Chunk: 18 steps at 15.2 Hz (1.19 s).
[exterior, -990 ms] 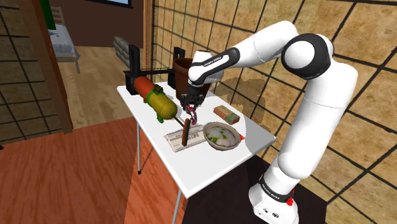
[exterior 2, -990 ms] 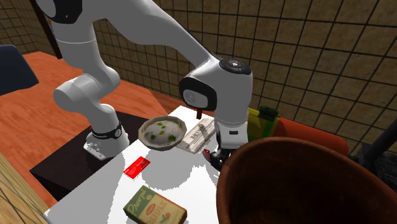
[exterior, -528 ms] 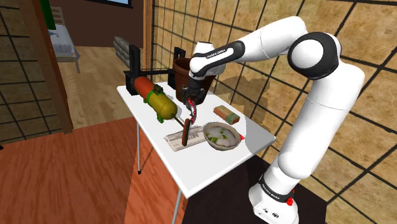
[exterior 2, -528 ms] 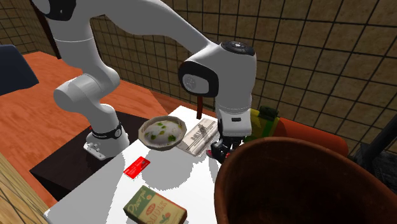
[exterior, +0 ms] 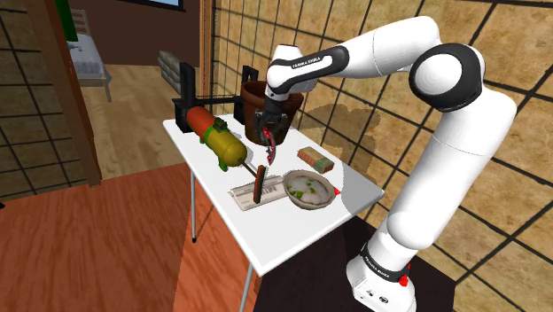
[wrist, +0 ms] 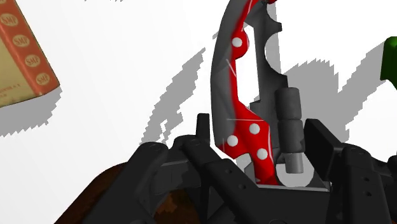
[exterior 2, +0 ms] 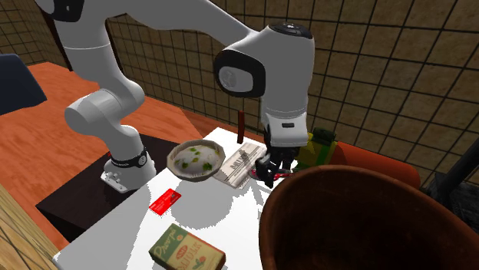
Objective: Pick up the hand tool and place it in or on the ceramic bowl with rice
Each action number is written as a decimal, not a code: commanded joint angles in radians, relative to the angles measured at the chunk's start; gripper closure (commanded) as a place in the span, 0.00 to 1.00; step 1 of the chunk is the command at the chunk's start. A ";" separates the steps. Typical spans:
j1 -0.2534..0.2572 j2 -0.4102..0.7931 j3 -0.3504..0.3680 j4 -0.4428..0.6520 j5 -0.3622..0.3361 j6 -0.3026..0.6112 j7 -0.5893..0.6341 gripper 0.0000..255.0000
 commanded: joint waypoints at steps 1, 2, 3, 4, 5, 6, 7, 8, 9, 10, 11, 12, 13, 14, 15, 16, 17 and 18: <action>0.000 -0.011 0.000 0.014 -0.001 -0.026 0.001 1.00; 0.000 -0.016 -0.001 0.023 -0.002 -0.039 0.002 1.00; 0.000 -0.020 -0.001 0.031 -0.002 -0.052 0.002 1.00; 0.000 -0.024 -0.001 0.040 -0.003 -0.064 0.003 1.00; 0.000 -0.028 -0.001 0.049 -0.004 -0.077 0.004 1.00; 0.000 -0.031 -0.001 0.058 -0.004 -0.090 0.004 1.00; -0.001 -0.033 -0.001 0.062 -0.004 -0.095 0.005 1.00; 0.001 -0.072 0.000 0.014 -0.006 -0.086 0.007 1.00; 0.002 -0.112 0.001 -0.033 -0.008 -0.078 0.010 1.00; 0.002 -0.151 0.002 -0.079 -0.010 -0.072 0.013 1.00; 0.003 -0.191 0.004 -0.123 -0.012 -0.068 0.015 1.00; 0.004 -0.230 0.005 -0.166 -0.014 -0.064 0.018 1.00; 0.004 -0.270 0.007 -0.208 -0.015 -0.062 0.021 1.00; 0.005 -0.310 0.008 -0.249 -0.017 -0.061 0.024 1.00; 0.005 -0.351 0.010 -0.289 -0.018 -0.062 0.027 1.00; 0.005 -0.392 0.012 -0.327 -0.019 -0.064 0.030 1.00; 0.005 -0.433 0.014 -0.365 -0.020 -0.067 0.033 1.00; 0.005 -0.475 0.016 -0.402 -0.021 -0.072 0.036 1.00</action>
